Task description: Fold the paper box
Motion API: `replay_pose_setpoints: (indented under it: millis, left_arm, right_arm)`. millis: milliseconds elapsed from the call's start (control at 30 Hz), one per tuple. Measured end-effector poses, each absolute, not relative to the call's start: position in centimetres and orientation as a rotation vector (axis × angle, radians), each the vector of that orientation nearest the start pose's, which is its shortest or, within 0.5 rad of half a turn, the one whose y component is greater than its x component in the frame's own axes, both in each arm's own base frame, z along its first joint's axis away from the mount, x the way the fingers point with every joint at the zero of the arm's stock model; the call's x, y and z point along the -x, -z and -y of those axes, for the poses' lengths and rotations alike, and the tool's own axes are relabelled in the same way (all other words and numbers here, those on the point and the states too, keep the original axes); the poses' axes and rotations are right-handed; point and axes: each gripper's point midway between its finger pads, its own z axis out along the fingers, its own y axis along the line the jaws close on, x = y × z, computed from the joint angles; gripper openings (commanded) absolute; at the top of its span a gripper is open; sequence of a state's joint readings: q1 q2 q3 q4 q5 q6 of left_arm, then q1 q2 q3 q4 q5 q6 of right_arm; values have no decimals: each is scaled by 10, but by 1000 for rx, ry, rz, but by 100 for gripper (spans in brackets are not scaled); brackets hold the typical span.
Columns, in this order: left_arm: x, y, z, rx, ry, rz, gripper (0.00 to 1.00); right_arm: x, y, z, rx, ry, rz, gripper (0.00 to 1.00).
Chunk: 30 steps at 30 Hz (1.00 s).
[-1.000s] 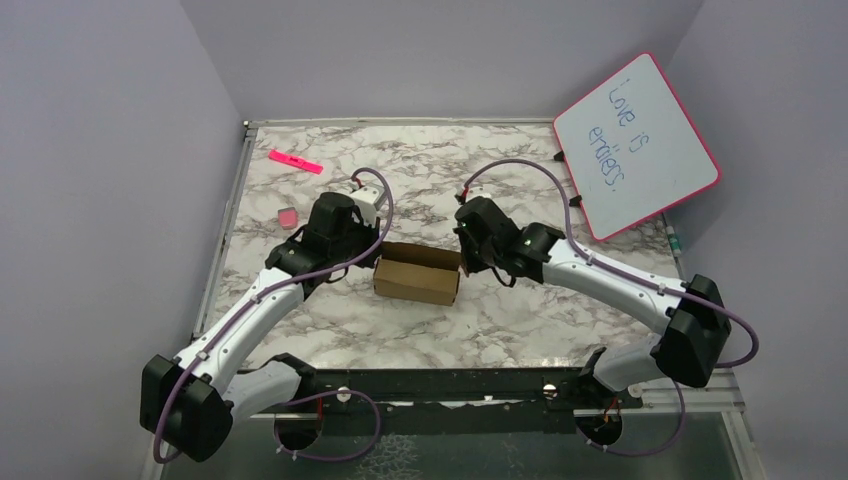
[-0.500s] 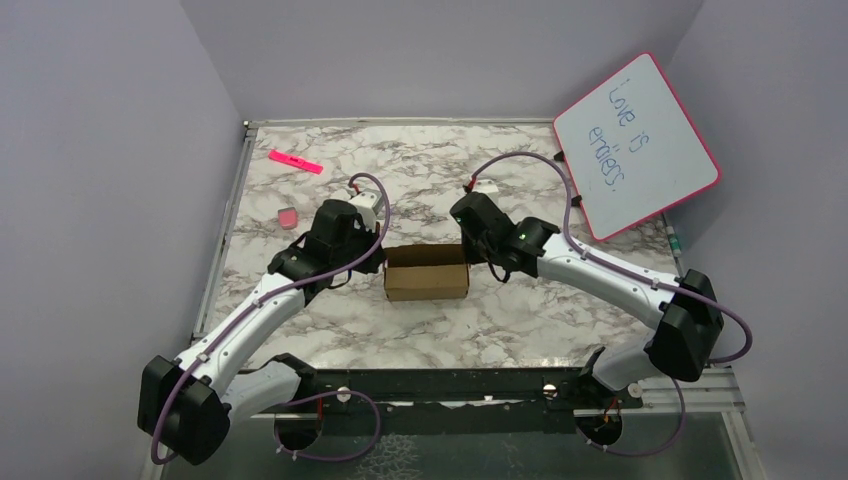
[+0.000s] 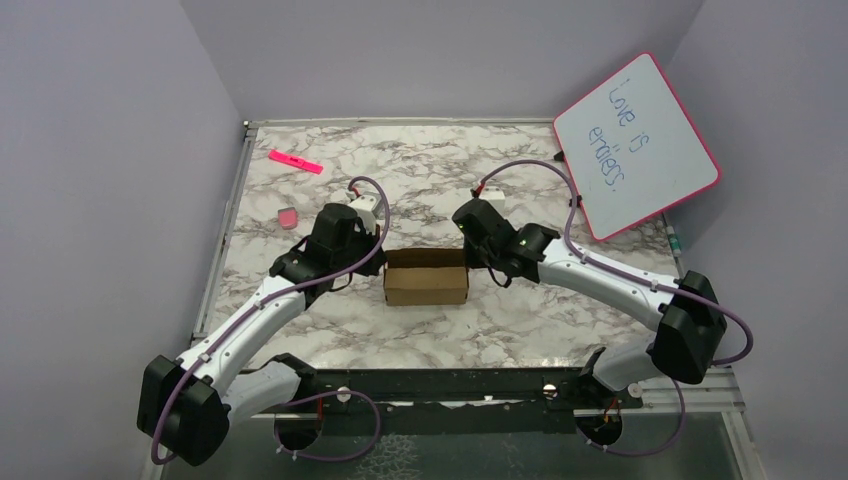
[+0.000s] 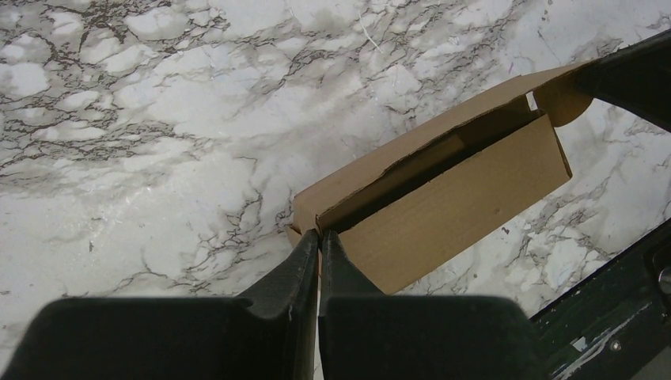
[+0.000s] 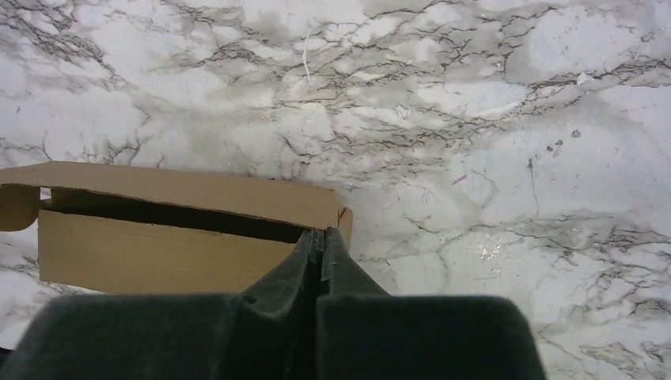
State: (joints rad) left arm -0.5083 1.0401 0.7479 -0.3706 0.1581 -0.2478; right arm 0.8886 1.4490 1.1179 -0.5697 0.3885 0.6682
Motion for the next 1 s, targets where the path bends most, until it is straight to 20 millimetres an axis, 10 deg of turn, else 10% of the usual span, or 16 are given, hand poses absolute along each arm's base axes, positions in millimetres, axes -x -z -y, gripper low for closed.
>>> replay_pose_setpoints:
  millis: [1000]
  left_arm:
    - [-254, -138, 174, -349, 522, -2251, 9]
  right_arm:
    - [-271, -132, -269, 245, -112, -2527, 11]
